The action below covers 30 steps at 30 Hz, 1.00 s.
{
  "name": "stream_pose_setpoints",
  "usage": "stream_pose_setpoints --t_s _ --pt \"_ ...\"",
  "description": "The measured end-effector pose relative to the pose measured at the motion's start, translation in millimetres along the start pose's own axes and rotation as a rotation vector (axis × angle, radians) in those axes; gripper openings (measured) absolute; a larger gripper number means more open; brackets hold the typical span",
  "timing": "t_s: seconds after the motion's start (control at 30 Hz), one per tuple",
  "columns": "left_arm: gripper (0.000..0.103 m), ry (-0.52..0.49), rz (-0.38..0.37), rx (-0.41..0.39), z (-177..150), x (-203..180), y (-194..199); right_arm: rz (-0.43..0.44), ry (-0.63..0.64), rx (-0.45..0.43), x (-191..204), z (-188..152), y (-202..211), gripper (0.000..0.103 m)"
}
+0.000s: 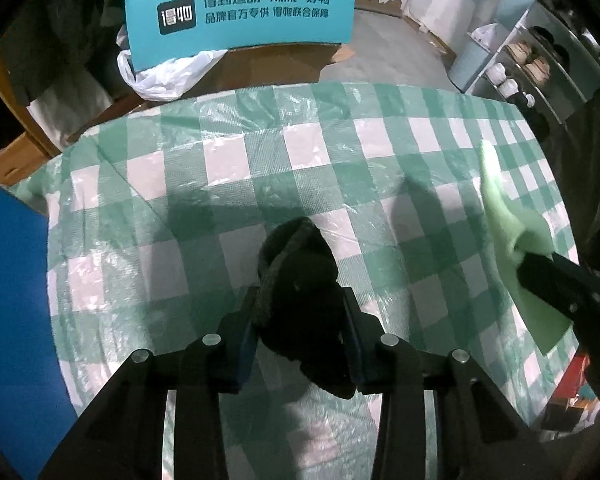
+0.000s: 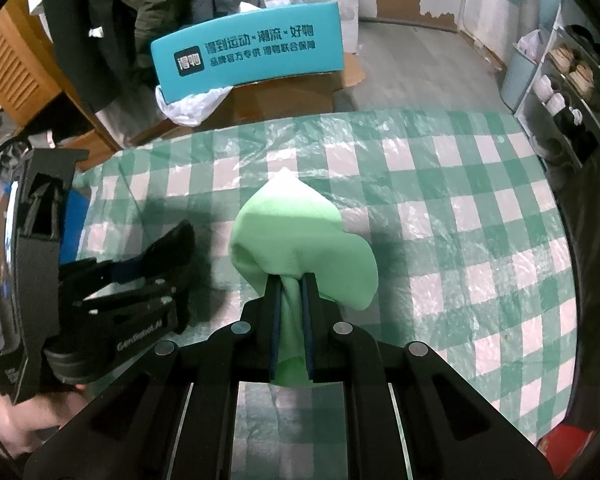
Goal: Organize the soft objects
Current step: 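Carry the green cloth and black sock over the box with both grippers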
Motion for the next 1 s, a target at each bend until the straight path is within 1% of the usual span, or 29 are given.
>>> stream_pose_setpoints --t_s 0.33,0.4,0.5,0.57,0.67,0.8,1.0 --pt "0.038 -0.044 0.023 -0.045 -12.3 3.7 39.7 0.015 0.036 -0.024 18.1 -1.5 17.5 0.009" --pt "0.038 -0.046 0.026 -0.052 -15.4 5.6 45.2 0.020 0.043 -0.027 23.5 -1.8 21.0 0.009" --pt "0.038 -0.025 0.011 -0.067 -23.2 9.1 58.3 0.034 0.051 -0.036 32.3 -2.1 27.6 0.009" --pt "0.038 -0.033 0.008 -0.072 -28.6 8.6 65.6 0.042 0.059 -0.045 38.5 -1.5 33.0 0.009" --pt "0.038 -0.050 0.022 -0.089 -32.6 11.5 80.1 0.051 0.072 -0.055 46.5 -2.3 40.9 0.009" --pt "0.038 -0.033 0.034 -0.129 -32.5 23.5 105.3 0.059 0.094 -0.067 57.4 -5.9 52.3 0.009" --pt "0.038 -0.023 0.042 -0.163 -37.9 39.7 134.1 0.069 0.125 -0.086 74.6 -9.9 69.4 0.009"
Point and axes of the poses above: each gripper's, at about its wrist camera, not at the fingertips, and y roughly against the way its jaws point, x to its left, z to its top, the point moved 10 cm from there along -y, roughly the way its jaws point, and after that the axes turned 1 degree about x, right-handed, at the moved point
